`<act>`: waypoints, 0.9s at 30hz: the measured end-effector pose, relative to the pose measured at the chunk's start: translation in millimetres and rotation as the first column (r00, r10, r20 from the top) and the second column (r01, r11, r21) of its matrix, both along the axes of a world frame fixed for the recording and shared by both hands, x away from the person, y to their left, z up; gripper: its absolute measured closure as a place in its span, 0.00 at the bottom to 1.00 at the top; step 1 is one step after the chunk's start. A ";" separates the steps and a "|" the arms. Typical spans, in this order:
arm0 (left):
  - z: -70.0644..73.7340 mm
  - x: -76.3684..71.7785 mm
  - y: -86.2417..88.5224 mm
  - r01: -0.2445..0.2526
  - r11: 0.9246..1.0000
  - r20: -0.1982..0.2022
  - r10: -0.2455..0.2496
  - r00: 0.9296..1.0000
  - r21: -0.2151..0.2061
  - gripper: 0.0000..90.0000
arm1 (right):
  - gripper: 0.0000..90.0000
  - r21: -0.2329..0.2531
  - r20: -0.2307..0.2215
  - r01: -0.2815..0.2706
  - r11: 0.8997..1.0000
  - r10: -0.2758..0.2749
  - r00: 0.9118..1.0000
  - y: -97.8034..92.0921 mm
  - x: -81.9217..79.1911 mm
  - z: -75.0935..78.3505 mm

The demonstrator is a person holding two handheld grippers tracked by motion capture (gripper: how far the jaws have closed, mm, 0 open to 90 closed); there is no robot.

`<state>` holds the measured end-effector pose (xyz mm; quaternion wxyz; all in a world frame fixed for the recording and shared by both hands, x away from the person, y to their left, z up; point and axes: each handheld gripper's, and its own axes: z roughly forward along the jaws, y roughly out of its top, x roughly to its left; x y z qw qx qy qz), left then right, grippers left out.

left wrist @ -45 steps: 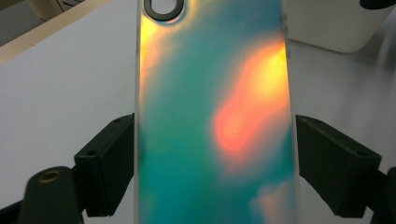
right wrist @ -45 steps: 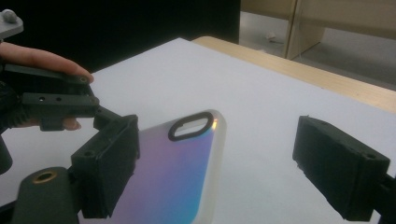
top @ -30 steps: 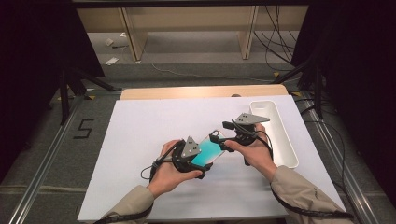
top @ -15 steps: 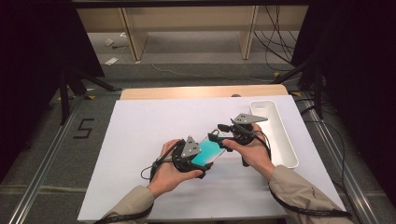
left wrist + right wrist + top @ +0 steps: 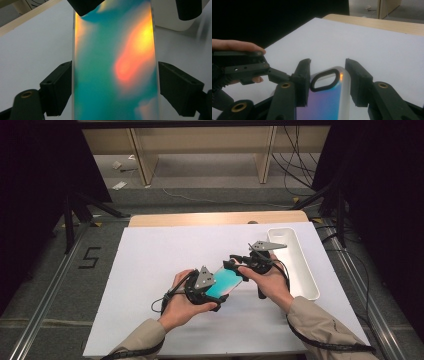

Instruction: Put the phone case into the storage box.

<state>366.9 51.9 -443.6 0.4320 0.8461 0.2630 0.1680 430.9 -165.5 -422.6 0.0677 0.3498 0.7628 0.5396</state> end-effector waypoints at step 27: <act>-0.8 2.4 0.6 0.038 0.999 0.042 -0.037 0.998 -0.033 0.17 | 0.89 0.149 -0.009 -0.055 0.987 0.057 0.998 -0.2 -12.3 24.3</act>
